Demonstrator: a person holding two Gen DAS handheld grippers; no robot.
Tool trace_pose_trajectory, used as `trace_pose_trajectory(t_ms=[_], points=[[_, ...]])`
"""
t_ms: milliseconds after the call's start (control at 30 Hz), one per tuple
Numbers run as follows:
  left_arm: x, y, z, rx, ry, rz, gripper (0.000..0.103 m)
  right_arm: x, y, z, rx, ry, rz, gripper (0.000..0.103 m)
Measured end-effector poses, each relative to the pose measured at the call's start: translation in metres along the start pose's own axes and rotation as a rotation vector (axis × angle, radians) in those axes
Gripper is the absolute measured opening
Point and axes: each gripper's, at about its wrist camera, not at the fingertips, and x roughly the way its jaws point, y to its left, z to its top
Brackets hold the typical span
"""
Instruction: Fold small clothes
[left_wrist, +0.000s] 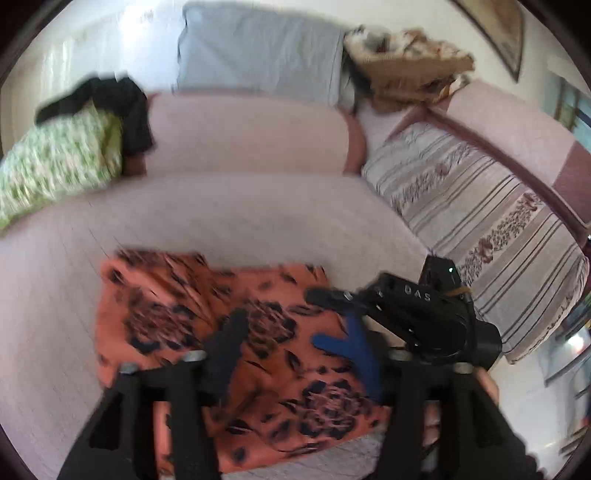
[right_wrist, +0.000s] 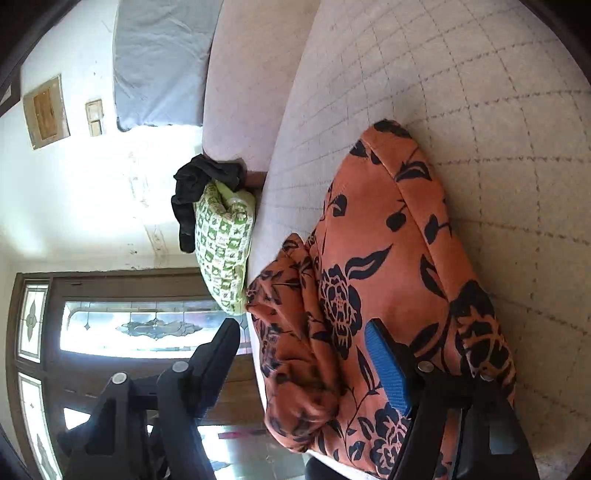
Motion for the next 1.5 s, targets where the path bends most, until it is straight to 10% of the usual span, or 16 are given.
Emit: trace_pose_trajectory(t_ms=[133, 333, 700, 767, 833, 1100, 1267, 1367, 1433, 1500], points=[[-0.026, 0.062, -0.004, -0.12, -0.071, 0.089, 0.078, 0.018, 0.015, -0.006, -0.065, 0.038, -0.032, 0.073], [0.006, 0.144, -0.04, -0.29, 0.089, 0.228, 0.078, 0.056, 0.03, -0.013, -0.113, 0.065, -0.099, 0.074], [0.028, 0.134, -0.083, -0.209, 0.194, 0.214, 0.078, 0.106, 0.047, -0.043, -0.251, 0.192, -0.259, 0.074], [0.027, 0.129, -0.08, -0.197, 0.198, 0.216, 0.078, 0.114, 0.051, -0.049, -0.267, 0.183, -0.249, 0.068], [0.026, 0.127, -0.082, -0.197, 0.202, 0.225, 0.078, 0.123, 0.063, -0.061, -0.368, 0.189, -0.269, 0.036], [-0.003, 0.094, -0.065, -0.167, 0.104, 0.155, 0.078, 0.045, 0.116, -0.093, -0.637, -0.13, -0.25, 0.027], [0.029, 0.038, -0.072, -0.002, 0.175, 0.156, 0.084, -0.017, 0.086, -0.089, -0.575, -0.272, -0.333, 0.027], [0.069, 0.021, -0.097, 0.086, 0.323, 0.215, 0.085, -0.021, 0.026, -0.071, -0.323, -0.189, -0.498, 0.051], [0.065, 0.023, -0.102, 0.037, 0.283, 0.206, 0.086, -0.023, -0.007, -0.061, -0.134, -0.089, -0.439, 0.064], [0.059, 0.028, -0.1, 0.012, 0.295, 0.18, 0.086, -0.047, -0.003, -0.057, -0.128, -0.183, -0.383, 0.065]])
